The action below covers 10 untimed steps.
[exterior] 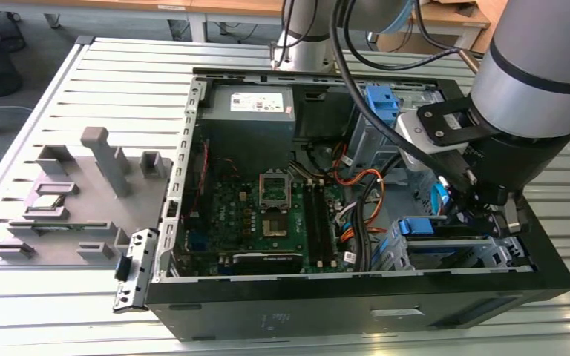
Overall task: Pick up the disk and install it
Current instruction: 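Insert the first disk wire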
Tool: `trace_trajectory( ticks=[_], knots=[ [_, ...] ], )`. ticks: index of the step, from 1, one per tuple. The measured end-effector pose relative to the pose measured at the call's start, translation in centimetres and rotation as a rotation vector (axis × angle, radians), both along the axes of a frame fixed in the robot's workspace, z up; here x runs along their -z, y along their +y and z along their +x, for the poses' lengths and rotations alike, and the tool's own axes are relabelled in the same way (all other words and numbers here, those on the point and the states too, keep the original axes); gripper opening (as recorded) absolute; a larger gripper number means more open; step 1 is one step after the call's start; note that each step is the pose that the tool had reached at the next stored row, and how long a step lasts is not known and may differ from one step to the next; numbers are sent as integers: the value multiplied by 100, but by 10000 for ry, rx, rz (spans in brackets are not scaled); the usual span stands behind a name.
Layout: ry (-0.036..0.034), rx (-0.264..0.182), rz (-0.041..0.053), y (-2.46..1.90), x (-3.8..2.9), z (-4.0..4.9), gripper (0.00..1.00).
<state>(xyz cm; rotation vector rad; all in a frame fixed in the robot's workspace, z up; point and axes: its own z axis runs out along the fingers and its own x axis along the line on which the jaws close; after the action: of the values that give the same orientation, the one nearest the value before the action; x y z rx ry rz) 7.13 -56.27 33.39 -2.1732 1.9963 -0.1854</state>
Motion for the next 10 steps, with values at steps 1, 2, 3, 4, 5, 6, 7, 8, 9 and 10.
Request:
trace_trajectory(
  ticks=[1,2,3,4,5,6,7,8,9,10],
  knots=[
    [0,57,1,0,1,0,16],
    [0,98,-1,0,0,0,16],
    [0,108,-1,0,-1,0,16],
    [0,111,-3,0,-1,0,16],
    [0,111,-1,1,-1,0,16],
    [0,112,20,1,-2,-1,16],
    [-1,114,40,1,-2,-1,16],
    [0,115,44,2,-1,-1,16],
    [0,120,52,2,-1,-1,16],
    [1,126,66,1,-1,-2,16]
  ],
)
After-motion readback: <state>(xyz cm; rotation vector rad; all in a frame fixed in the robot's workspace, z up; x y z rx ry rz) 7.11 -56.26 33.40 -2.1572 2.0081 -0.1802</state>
